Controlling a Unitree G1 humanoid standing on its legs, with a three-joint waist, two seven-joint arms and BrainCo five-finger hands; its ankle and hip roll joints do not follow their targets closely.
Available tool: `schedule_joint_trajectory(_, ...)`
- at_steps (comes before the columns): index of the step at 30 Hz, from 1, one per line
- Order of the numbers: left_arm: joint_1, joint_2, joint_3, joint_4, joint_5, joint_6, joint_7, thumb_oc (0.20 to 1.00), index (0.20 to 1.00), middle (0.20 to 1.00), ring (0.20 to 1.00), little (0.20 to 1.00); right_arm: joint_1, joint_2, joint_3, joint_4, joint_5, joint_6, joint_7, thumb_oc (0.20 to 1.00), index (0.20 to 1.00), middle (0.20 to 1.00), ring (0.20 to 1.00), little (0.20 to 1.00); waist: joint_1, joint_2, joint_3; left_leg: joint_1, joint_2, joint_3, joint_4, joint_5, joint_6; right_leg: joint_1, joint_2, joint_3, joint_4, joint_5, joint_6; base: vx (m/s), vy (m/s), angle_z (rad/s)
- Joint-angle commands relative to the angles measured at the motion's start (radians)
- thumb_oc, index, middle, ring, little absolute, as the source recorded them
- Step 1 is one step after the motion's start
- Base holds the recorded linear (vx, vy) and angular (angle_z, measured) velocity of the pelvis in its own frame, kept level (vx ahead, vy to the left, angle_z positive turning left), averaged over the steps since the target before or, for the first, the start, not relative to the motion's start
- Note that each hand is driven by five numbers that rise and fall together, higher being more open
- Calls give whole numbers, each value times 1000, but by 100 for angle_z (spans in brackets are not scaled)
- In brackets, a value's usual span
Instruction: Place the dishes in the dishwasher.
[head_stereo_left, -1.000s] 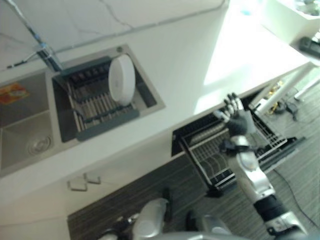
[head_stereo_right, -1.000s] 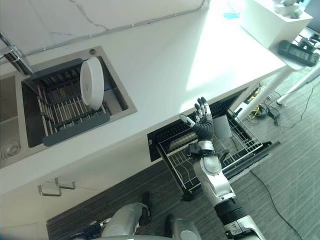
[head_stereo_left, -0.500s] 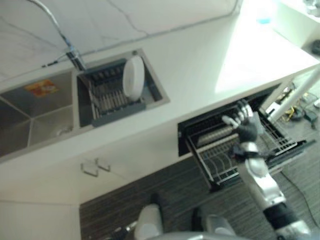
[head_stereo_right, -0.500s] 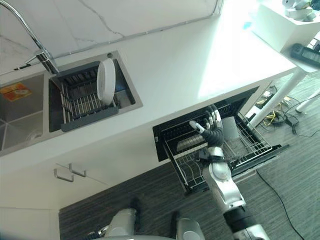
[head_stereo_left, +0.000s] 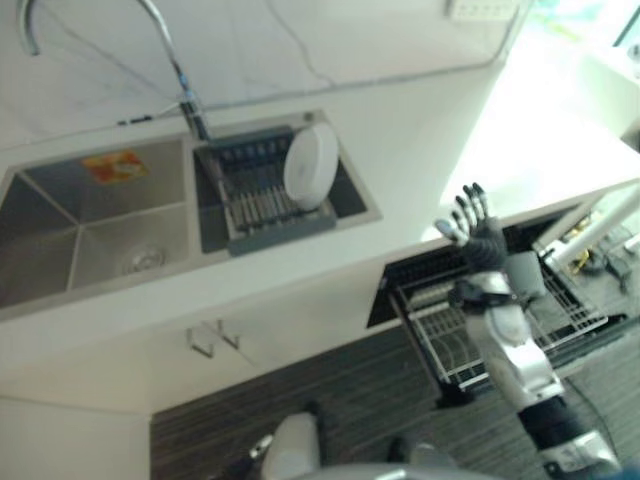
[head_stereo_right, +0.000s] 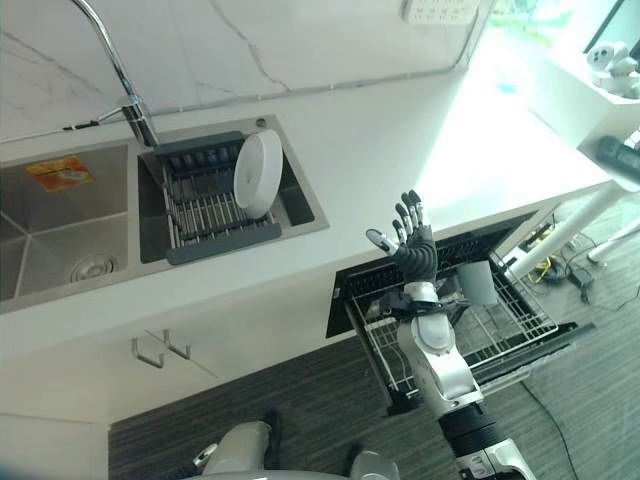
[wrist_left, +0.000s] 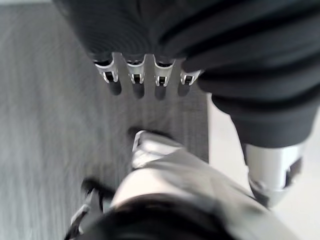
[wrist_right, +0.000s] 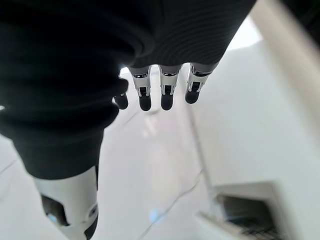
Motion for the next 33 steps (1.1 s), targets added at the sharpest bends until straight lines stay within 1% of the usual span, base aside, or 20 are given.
schedule_joint_trajectory(1, 16, -21, -34, 20, -62, 57, -75, 1000, 1000, 1000, 1000, 1000, -48, -13, -56, -82, 118, -79, 148, 1000, 1000, 1000, 1000, 1000, 28, 14, 3, 25, 4, -28, -58, -7, -16, 36, -78, -25, -12, 68, 78, 273, 37, 30)
schedule_joint_trajectory(2, 19, -18, -31, 20, -38, 52, -69, 1000, 1000, 1000, 1000, 1000, -62, -15, -60, -84, 159, -65, 171, 1000, 1000, 1000, 1000, 1000, 37, 13, -4, 29, 1, -34, -58, -9, -14, 45, -78, -33, -12, 64, 77, 224, 47, 34)
schedule_joint_trajectory(3, 24, -16, -40, 22, -22, 44, -63, 1000, 1000, 1000, 1000, 1000, -73, -11, -65, -83, 195, -49, 173, 1000, 1000, 1000, 1000, 1000, 46, 13, -8, 32, -4, -41, -58, -11, -11, 54, -79, -42, -12, 63, 78, 192, 37, 30)
schedule_joint_trajectory(4, 26, -15, -43, 24, -1, 38, -59, 1000, 1000, 1000, 1000, 1000, -87, -7, -74, -77, 208, -30, 172, 1000, 1000, 1000, 1000, 1000, 53, 11, -11, 34, -7, -47, -58, -12, -10, 62, -79, -51, -12, 61, 78, 156, 39, 23)
schedule_joint_trajectory(5, 28, -13, -46, 26, 21, 38, -61, 1000, 1000, 1000, 1000, 1000, -108, -4, -78, -62, 185, -16, 160, 1000, 1000, 1000, 1000, 1000, 62, 10, -15, 37, -11, -53, -58, -13, -8, 70, -80, -59, -12, 60, 78, 117, 37, 31)
schedule_joint_trajectory(6, 29, -11, -48, 26, 31, 40, -62, 1000, 1000, 1000, 1000, 1000, -120, -4, -79, -54, 195, -17, 174, 1000, 1000, 1000, 1000, 1000, 65, 10, -16, 39, -13, -56, -58, -13, -7, 73, -81, -64, -12, 60, 78, 123, 37, 35)
schedule_joint_trajectory(7, 29, -7, -57, 19, 61, 51, -60, 1000, 1000, 1000, 1000, 1000, -153, -6, -87, -33, 222, -1, 181, 1000, 1000, 1000, 1000, 1000, 76, 9, -16, 47, -20, -68, -58, -14, -6, 83, -83, -70, -12, 64, 80, 131, 29, 34)
schedule_joint_trajectory(8, 31, 0, -71, 16, 81, 54, -62, 1000, 1000, 1000, 1000, 1000, -207, -5, -86, 11, 230, 13, 167, 1000, 1000, 1000, 1000, 1000, 90, 7, -17, 56, -27, -79, -58, -18, -5, 96, -86, -78, -12, 62, 82, 140, 22, 20)
schedule_joint_trajectory(11, 28, 8, -83, 19, 101, 59, -64, 1000, 1000, 1000, 1000, 1000, -285, 2, -95, 83, 244, 38, 136, 1000, 1000, 1000, 1000, 1000, 109, 0, -25, 59, -36, -93, -58, -20, -3, 107, -90, -90, -12, 62, 83, 75, 4, 14)
schedule_joint_trajectory(14, 26, 14, -87, 20, 100, 72, -59, 1000, 1000, 1000, 1000, 1000, -351, 9, -108, 165, 225, 43, 98, 1000, 1000, 1000, 1000, 1000, 129, -8, -30, 61, -47, -107, -58, -22, -3, 112, -100, -102, -12, 70, 86, 62, -24, 14)
schedule_joint_trajectory(16, 22, 28, -85, 28, 108, 81, -63, 1000, 1000, 1000, 1000, 1000, -410, -4, -123, 244, 214, 32, 61, 1000, 1000, 1000, 1000, 1000, 147, -14, -36, 62, -55, -120, -58, -23, -4, 113, -109, -112, -12, 81, 90, 67, -56, 18)
schedule_joint_trajectory(17, 22, 34, -87, 31, 108, 82, -62, 1000, 1000, 1000, 1000, 1000, -436, -16, -133, 281, 217, 27, 49, 1000, 1000, 1000, 1000, 1000, 155, -15, -40, 63, -57, -126, -58, -23, -5, 115, -111, -116, -12, 80, 91, 73, -45, 21)
schedule_joint_trajectory(18, 20, 46, -86, 36, 105, 87, -62, 1000, 1000, 1000, 1000, 1000, -485, -46, -155, 356, 218, 19, 45, 1000, 1000, 1000, 1000, 1000, 170, -16, -45, 62, -64, -139, -58, -22, -7, 117, -113, -122, -12, 81, 92, 69, -31, 21)
schedule_joint_trajectory(22, 32, 67, -83, 33, 107, 88, -74, 1000, 1000, 1000, 1000, 1000, -550, -103, -177, 440, 226, 22, 14, 1000, 1000, 1000, 1000, 1000, 189, -17, -52, 60, -76, -156, -58, -19, -9, 125, -113, -134, -12, 77, 95, 47, 11, 21)
schedule_joint_trajectory(25, 33, 73, -79, 30, 117, 89, -76, 1000, 1000, 1000, 1000, 1000, -567, -133, -195, 490, 243, 32, 21, 1000, 1000, 1000, 1000, 1000, 197, -18, -53, 59, -81, -161, -58, -18, -10, 128, -118, -143, -12, 78, 96, 17, 14, 16)
schedule_joint_trajectory(27, 35, 82, -74, 31, 139, 85, -82, 1000, 1000, 1000, 1000, 1000, -577, -153, -202, 549, 257, 25, 36, 1000, 1000, 1000, 1000, 1000, 205, -20, -53, 60, -86, -169, -58, -17, -10, 131, -120, -150, -12, 81, 96, 16, -7, 12)
schedule_joint_trajectory(33, 29, 85, -86, 37, 146, 76, -80, 1000, 1000, 1000, 1000, 1000, -589, -151, -198, 634, 276, 53, 57, 1000, 1000, 1000, 1000, 1000, 211, -17, -50, 61, -92, -180, -58, -15, -12, 133, -120, -157, -12, 79, 96, 4, 2, 6)
